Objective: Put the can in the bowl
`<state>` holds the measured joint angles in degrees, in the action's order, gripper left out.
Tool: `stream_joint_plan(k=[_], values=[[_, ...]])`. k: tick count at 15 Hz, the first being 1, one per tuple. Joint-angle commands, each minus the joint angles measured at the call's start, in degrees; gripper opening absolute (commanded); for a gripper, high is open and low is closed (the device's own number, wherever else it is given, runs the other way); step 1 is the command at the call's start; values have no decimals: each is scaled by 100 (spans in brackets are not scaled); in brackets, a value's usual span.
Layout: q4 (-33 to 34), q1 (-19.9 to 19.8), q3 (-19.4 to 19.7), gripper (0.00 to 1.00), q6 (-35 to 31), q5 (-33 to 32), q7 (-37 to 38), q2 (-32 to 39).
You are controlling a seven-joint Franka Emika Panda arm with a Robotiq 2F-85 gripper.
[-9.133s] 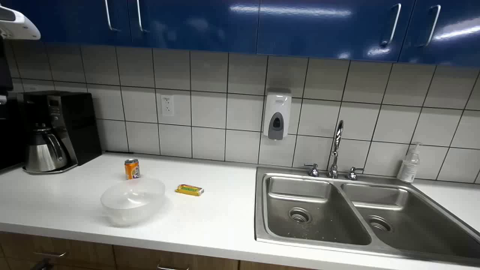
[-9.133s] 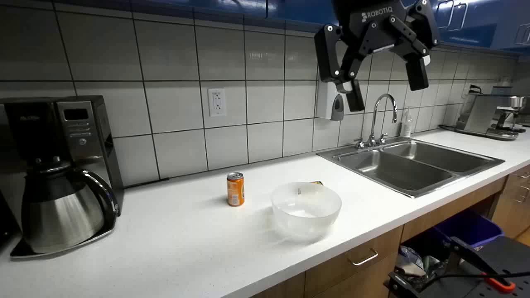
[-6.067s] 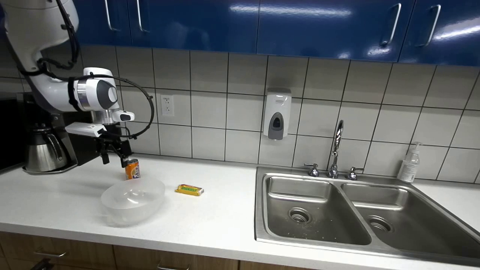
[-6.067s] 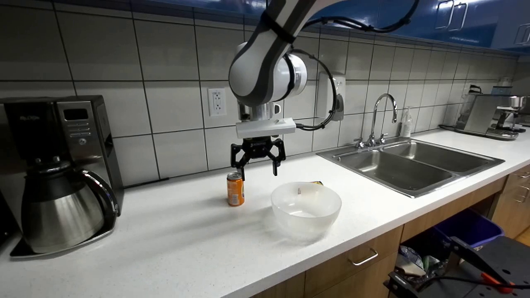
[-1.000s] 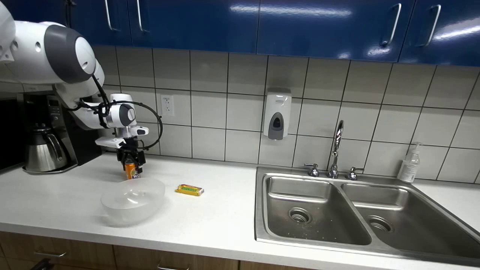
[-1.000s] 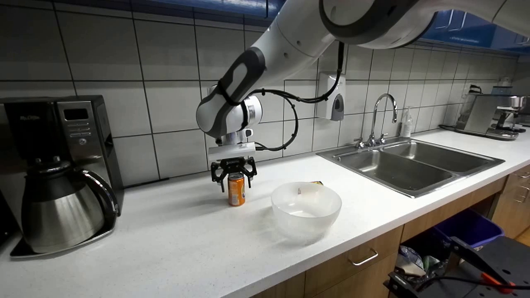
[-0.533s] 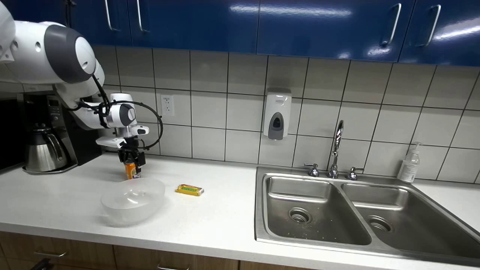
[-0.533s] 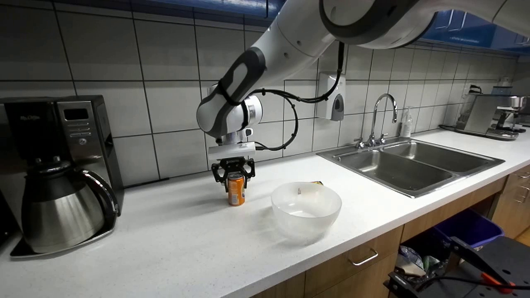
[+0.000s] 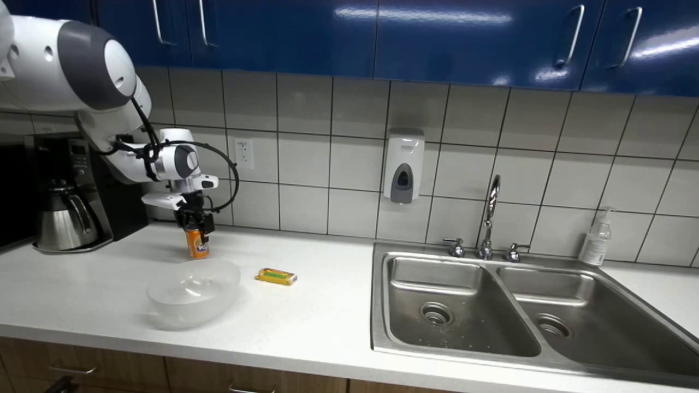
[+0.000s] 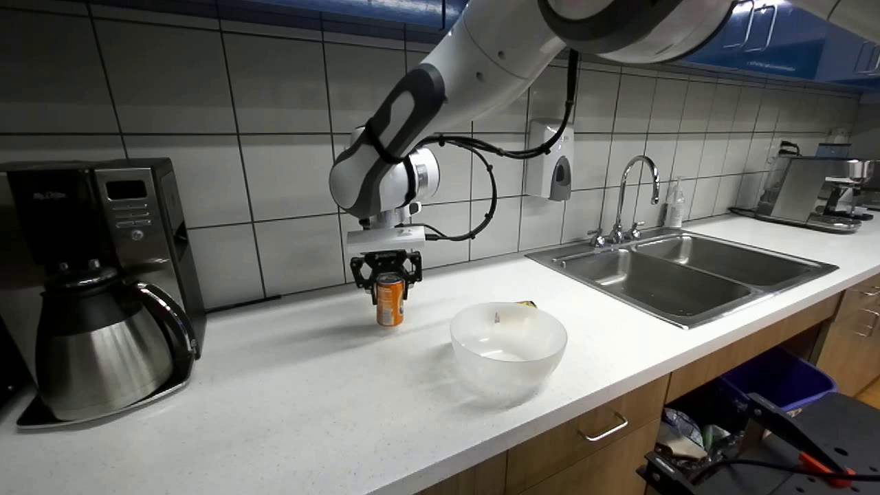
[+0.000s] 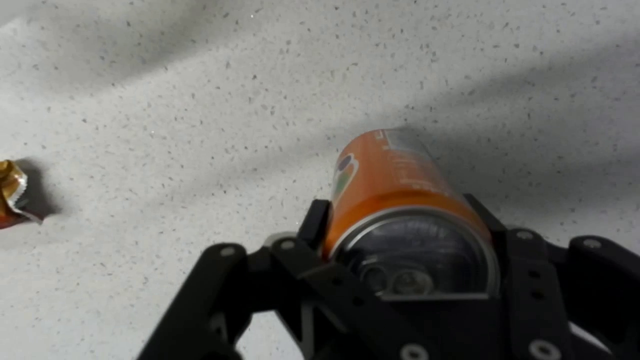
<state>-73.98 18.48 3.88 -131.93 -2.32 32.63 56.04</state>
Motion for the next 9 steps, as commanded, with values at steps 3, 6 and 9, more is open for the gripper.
stream_joint_plan(k=[3,6,9], values=[[-1212,122,119,41,-525,-96,114,-1045],[-1765,149,179,41,-728,-119,196,-1480],[-2351,165,246,41,-915,-162,250,-1924]])
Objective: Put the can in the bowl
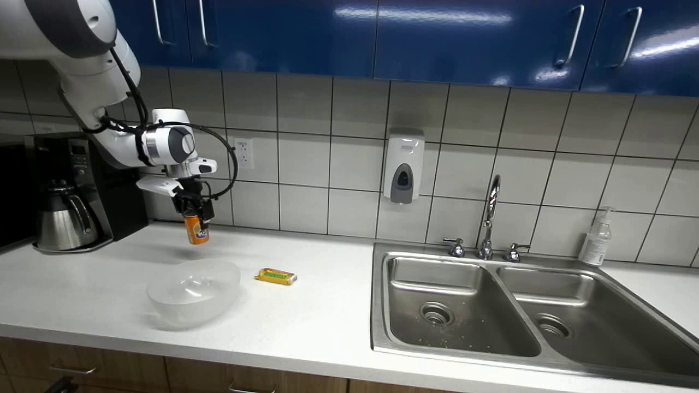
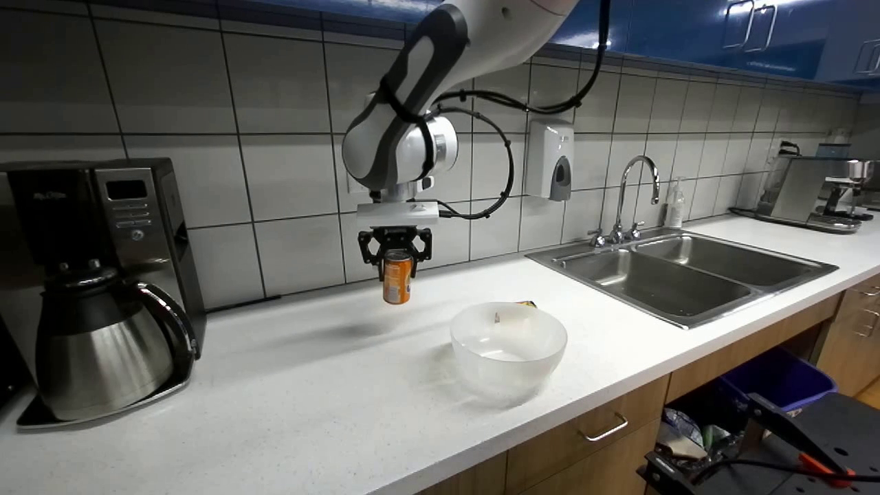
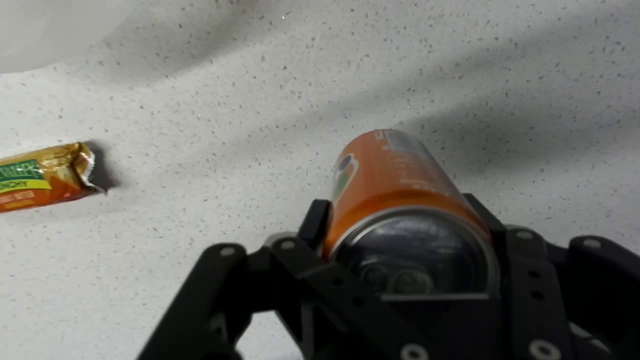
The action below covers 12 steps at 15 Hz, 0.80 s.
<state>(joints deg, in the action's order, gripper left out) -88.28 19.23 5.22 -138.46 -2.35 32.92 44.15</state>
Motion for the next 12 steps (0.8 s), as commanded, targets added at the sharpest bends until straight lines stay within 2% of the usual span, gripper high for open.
stream_joint_plan(k=[1,12], values=[[-1114,92,126,41,-336,-173,233,-873],[-3057,47,179,41,-701,-586,524,-2248]])
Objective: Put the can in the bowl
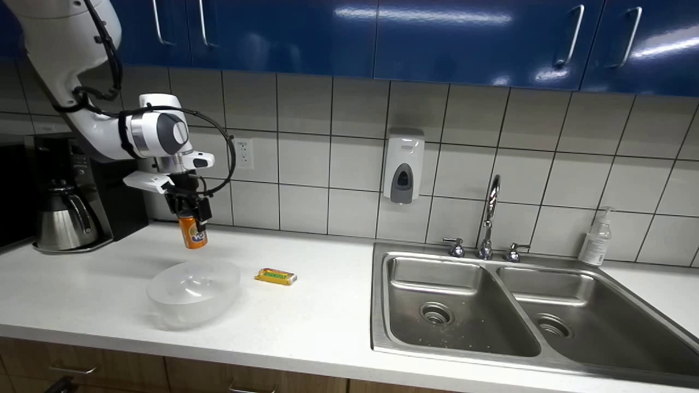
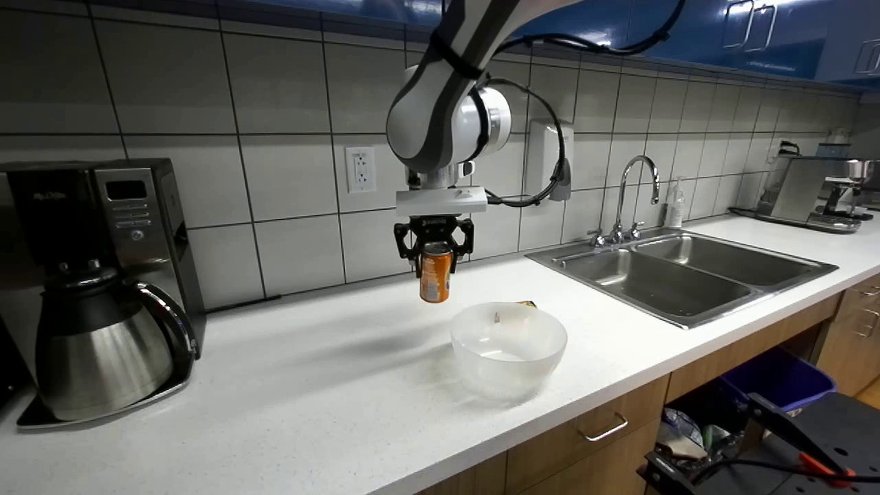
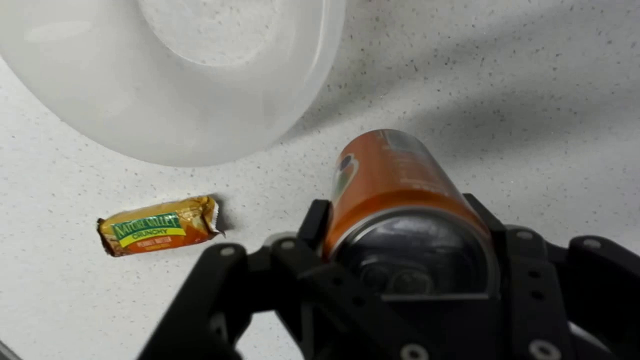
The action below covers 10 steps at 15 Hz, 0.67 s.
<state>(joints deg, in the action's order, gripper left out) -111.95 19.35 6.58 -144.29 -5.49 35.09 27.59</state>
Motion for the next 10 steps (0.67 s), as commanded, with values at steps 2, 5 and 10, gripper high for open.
stream_joint_plan(k=[2,5,10], values=[[-938,2,36,41,-80,-415,439,-765],[-1216,-58,3,41,4,-551,647,-961],[-1290,-300,-10,41,144,-518,766,-834]])
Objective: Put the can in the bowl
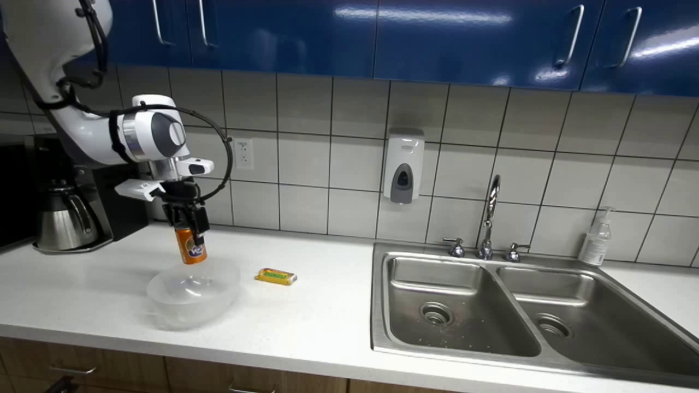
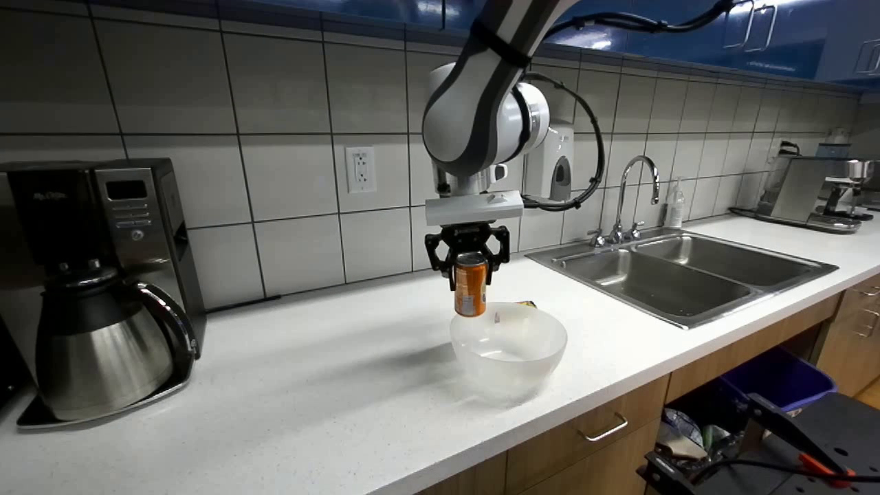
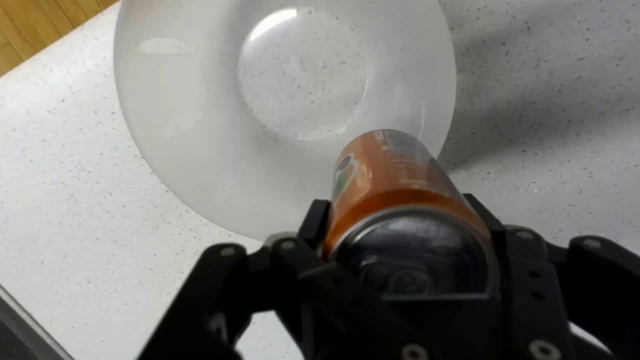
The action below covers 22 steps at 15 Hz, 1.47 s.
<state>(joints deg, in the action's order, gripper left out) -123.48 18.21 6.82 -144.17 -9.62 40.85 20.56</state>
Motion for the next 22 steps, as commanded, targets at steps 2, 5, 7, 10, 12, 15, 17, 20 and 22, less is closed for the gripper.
stream_joint_plan(k=[2,5,7,10,12,15,17,20,22], values=[[-142,-222,33,41,64,-172,360,-10],[-160,-209,93,41,108,-251,552,145],[-132,-187,89,41,123,-286,645,312],[-53,-143,75,41,114,-258,692,595],[5,-146,45,41,106,-199,636,776],[27,-123,43,41,44,-156,654,919],[59,-121,46,41,43,-124,672,979],[112,-98,71,91,114,-134,702,1035],[119,-86,85,98,127,-150,732,1027]])
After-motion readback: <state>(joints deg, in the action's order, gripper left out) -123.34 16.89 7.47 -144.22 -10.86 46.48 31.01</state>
